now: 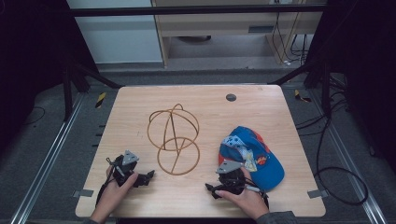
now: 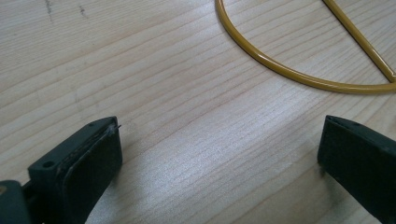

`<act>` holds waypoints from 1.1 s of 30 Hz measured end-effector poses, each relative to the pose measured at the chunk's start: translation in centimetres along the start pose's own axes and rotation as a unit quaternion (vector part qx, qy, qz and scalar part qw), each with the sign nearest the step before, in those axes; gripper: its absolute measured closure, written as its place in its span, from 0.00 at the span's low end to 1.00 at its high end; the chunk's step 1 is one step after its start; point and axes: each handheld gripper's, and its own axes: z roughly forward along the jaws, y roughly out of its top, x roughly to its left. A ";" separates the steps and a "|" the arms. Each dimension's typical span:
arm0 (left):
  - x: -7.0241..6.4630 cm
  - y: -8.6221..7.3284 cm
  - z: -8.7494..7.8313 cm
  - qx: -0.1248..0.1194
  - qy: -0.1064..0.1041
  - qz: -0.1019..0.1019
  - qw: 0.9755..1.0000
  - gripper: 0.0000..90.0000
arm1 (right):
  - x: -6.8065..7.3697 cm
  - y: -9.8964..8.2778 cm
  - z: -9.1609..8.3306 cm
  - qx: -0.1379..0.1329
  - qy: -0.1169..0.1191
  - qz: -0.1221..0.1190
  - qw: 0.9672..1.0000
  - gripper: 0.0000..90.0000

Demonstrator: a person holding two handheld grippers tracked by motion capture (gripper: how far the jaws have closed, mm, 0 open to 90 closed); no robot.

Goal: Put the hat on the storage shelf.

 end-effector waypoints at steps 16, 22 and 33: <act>0.0 0.0 0.0 0.000 0.000 0.000 1.000 0.00 | 0.6 2.0 -3.3 0.008 0.005 -0.019 1.000 0.14; 0.0 0.0 0.0 0.000 0.001 0.001 1.000 0.00 | -0.7 3.1 -5.6 0.013 0.001 -0.016 1.000 0.15; 0.0 0.0 0.0 0.000 0.001 0.000 1.000 0.00 | -4.6 3.5 -9.7 0.056 -0.038 -0.006 0.998 0.19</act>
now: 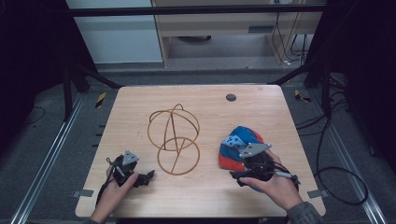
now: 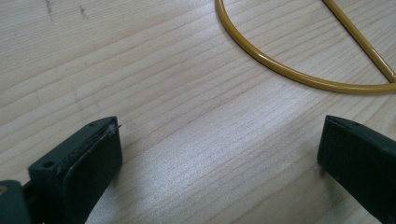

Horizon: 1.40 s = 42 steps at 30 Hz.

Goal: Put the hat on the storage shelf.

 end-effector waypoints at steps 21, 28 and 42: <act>0.0 0.0 0.0 0.000 0.000 0.000 1.000 0.00 | -5.4 -0.9 -2.6 0.082 -0.024 0.029 0.996 0.26; 0.0 0.0 0.0 0.000 0.000 0.000 1.000 0.00 | -6.6 0.3 -2.4 0.104 -0.020 0.023 0.994 0.28; 0.0 0.0 0.0 0.000 0.000 0.000 1.000 0.00 | -8.2 1.6 -0.7 0.126 -0.004 0.037 0.991 0.47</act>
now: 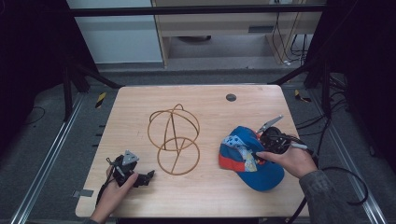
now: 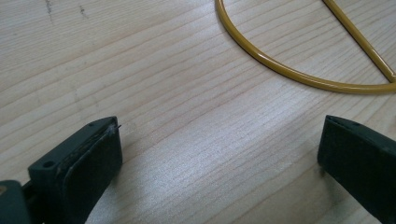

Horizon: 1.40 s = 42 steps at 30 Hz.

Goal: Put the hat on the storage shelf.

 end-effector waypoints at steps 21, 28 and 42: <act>0.0 0.0 0.0 0.000 0.000 0.000 1.000 0.00 | -0.8 1.3 1.1 0.016 0.015 0.012 1.000 0.81; 0.0 0.0 0.0 0.000 0.000 0.000 1.000 0.00 | -0.8 1.2 1.1 0.016 0.013 0.013 1.000 0.84; 0.0 0.0 0.0 0.000 0.000 0.000 1.000 0.00 | -0.8 1.2 0.7 0.009 0.020 0.018 1.000 0.99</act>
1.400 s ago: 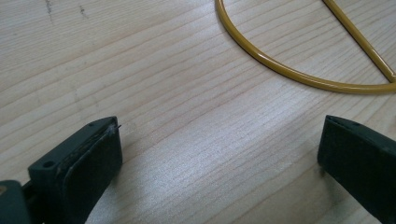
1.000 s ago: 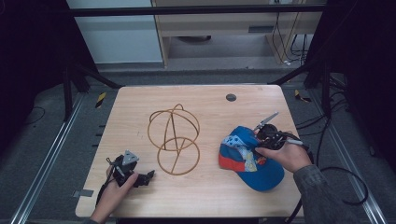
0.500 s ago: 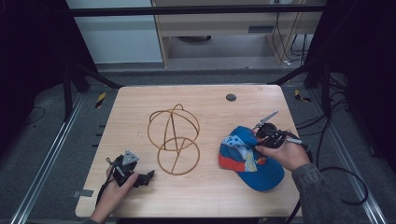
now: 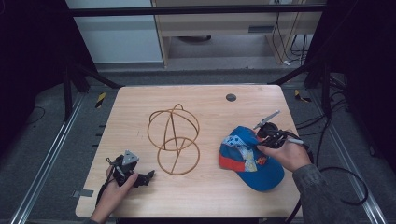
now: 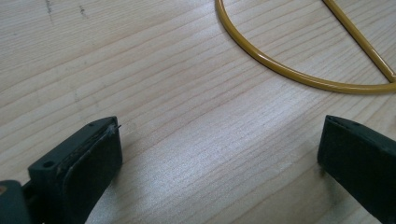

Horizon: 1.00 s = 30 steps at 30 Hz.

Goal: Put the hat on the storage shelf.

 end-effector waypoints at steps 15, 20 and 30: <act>0.0 0.0 0.0 0.000 0.000 0.000 1.000 0.00 | 0.4 0.9 -3.0 -0.013 0.000 -0.022 1.000 1.00; 0.0 0.0 0.0 0.000 0.000 0.000 1.000 0.00 | 0.7 2.0 -5.2 -0.027 0.002 -0.032 0.999 1.00; 0.0 0.0 0.0 -0.002 0.000 -0.002 1.000 0.00 | 1.7 4.3 -9.2 -0.055 0.000 -0.065 0.996 1.00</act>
